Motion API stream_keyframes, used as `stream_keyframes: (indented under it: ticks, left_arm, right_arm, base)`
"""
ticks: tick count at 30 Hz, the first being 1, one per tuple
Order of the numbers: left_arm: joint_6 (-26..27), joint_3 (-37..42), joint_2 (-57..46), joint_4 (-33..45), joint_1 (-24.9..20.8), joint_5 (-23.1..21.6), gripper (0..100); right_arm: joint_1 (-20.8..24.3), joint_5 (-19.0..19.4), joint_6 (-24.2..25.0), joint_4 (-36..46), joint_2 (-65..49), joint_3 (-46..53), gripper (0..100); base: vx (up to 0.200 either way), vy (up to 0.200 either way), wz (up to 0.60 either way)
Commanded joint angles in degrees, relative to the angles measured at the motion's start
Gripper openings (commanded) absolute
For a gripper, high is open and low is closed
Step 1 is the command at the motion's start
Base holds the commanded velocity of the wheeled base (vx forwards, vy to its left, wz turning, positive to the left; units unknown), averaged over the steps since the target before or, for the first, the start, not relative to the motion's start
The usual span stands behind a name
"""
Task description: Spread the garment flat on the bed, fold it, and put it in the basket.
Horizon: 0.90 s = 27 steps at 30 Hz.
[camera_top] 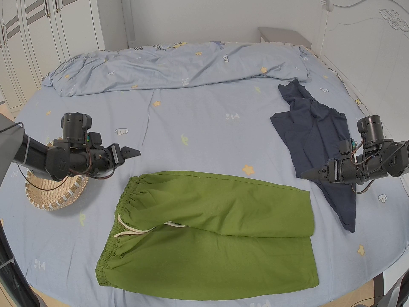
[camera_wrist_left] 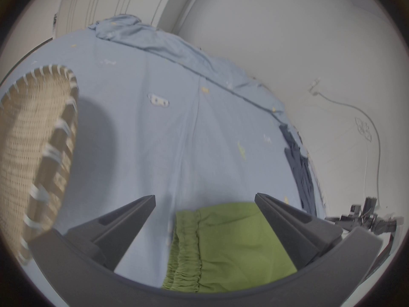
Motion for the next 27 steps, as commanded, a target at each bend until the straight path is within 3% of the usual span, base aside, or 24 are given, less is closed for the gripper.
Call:
stream_keyframes:
  ticks: [1,18,19,27]
  left_arm:
    - [0.81,1.18,3.24,0.01,-1.35,-0.03,100]
    - [0.81,0.65,7.02,-0.08,-2.14,-0.03,100]
    - [0.81,0.65,7.11,-0.08,-2.14,-0.03,0]
    - [0.81,0.65,7.02,-0.08,-2.14,-0.03,0]
  right_arm:
    - [-0.20,0.03,-0.03,-0.04,0.91,-0.19,100]
    - [-0.11,0.03,-0.12,-0.04,1.17,-0.19,100]
    - [-0.11,0.03,-0.12,-0.04,1.17,-0.19,100]
    - [-0.20,0.03,-0.12,-0.04,1.26,-0.19,100]
  base:
    - [0.000,0.000,0.00]
    - [0.000,0.000,0.00]
    - [0.000,0.000,0.00]
    - [0.000,0.000,0.00]
